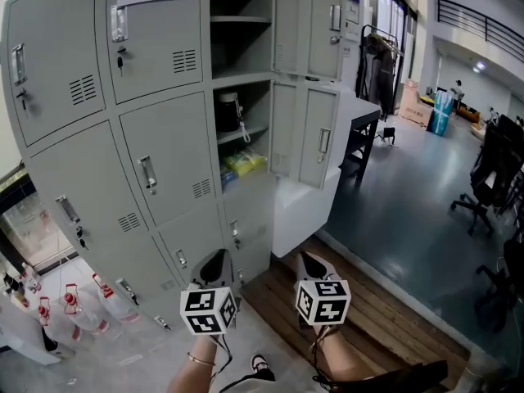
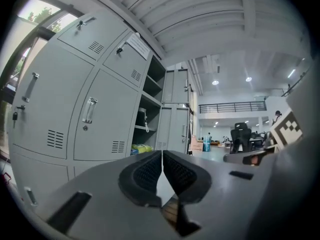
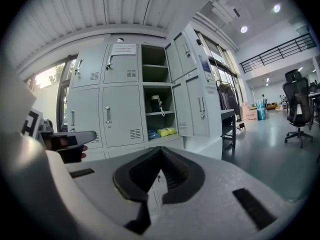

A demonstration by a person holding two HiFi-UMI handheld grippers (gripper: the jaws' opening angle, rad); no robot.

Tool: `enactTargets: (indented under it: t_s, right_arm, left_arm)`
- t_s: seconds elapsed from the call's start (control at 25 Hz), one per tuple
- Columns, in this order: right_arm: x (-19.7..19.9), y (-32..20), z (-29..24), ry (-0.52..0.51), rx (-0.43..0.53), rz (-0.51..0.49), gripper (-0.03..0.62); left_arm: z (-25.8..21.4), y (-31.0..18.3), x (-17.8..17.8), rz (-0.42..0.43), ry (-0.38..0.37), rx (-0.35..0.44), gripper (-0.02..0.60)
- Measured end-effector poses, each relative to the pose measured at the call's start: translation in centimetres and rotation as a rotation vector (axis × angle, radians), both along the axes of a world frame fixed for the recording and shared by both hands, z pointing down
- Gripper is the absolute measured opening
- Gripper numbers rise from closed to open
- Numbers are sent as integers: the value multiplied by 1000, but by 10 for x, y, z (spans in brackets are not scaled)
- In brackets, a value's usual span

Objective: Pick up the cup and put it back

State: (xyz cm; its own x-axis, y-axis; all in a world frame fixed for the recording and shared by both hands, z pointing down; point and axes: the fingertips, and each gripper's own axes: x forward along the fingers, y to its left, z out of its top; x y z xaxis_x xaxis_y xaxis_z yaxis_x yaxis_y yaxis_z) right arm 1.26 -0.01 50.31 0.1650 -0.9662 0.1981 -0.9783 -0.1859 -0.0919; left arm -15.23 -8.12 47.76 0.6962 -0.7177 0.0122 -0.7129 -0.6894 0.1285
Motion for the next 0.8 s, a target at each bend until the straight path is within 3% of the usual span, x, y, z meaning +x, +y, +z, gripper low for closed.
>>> enactTargets:
  t_s: [0.4,0.8]
  right_arm:
    - [58,-112,-13,17,16,-17,-8]
    - [71,-171,0,-8,-24,-40,-8]
  left_arm:
    - [-14,-112,63,-7,15,20,12]
    - [-5,-165,77,-25,-6,-4,12]
